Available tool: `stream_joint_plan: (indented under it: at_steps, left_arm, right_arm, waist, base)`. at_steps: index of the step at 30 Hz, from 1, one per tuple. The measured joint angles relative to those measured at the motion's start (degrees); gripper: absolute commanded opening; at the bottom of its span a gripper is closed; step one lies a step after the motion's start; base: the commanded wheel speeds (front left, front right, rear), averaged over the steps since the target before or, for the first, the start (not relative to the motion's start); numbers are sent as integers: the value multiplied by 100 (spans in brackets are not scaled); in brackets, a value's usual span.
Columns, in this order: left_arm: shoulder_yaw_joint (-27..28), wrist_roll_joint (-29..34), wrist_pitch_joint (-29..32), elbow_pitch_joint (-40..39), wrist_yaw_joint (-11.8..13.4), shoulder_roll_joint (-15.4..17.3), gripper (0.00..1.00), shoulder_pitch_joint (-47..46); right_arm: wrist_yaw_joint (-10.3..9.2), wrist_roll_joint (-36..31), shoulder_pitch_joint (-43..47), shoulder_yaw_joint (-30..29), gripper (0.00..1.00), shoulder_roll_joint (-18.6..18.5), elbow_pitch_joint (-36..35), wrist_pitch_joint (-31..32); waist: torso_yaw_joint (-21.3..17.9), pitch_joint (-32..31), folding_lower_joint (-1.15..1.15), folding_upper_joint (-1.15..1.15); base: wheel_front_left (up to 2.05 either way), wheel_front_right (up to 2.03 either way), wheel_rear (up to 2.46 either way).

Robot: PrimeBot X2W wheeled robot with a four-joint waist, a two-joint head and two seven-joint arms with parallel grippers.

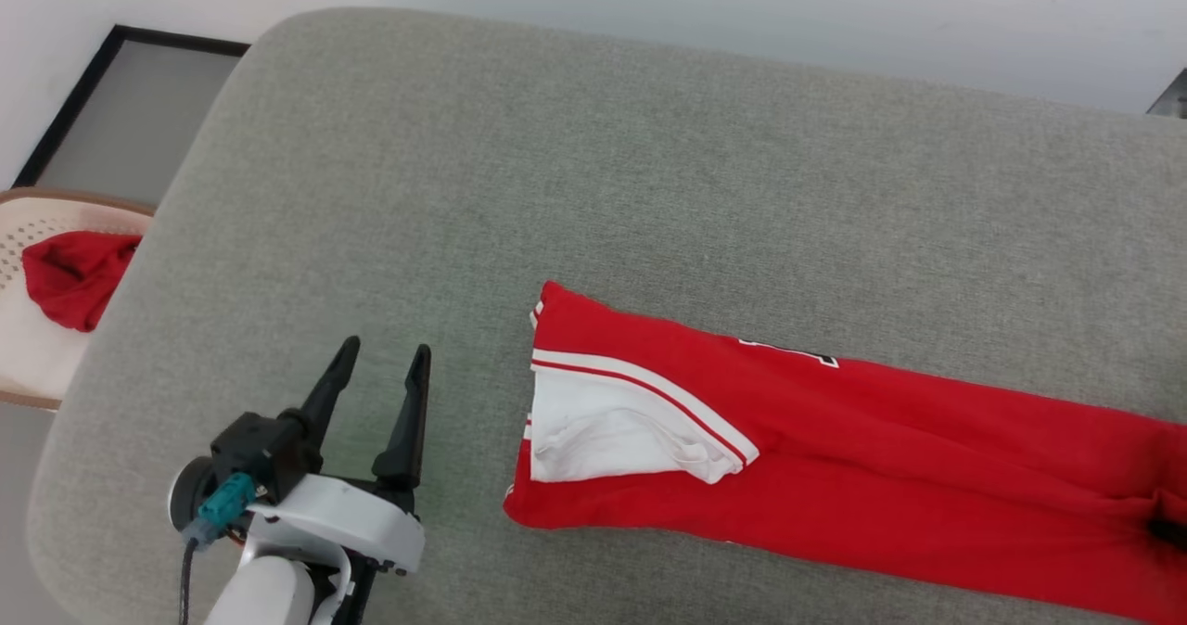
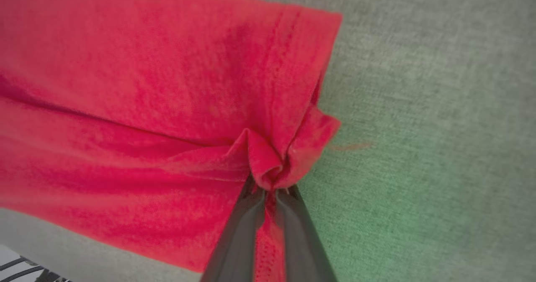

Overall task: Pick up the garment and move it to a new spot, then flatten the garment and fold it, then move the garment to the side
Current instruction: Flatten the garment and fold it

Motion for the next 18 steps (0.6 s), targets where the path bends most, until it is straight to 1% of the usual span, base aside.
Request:
stream_joint_plan:
  at_steps: [3,6,11,18]
  left_arm:
    - [58,56,0,-1,-44,-73,100,27]
    - [144,75,0,-29,-89,-113,100,56]
    - [275,83,0,-71,-140,-157,100,88]
    - [318,157,0,-102,-200,-134,100,69]
  right_arm:
    - [2,40,-10,-89,0,47,37,-176]
    - [9,37,-79,-275,0,66,100,-497]
    - [1,-186,-125,-848,0,-322,420,-998]
    - [0,-608,-216,-1994,0,-821,1131,-1482]
  waist:
    - [-59,3,0,0]
    - [-142,13,0,0]
    - [-312,51,0,0]
    - [-504,155,0,0]
  base:
    - [0,0,0]
    - [0,0,0]
    - [0,0,0]
    - [0,0,0]
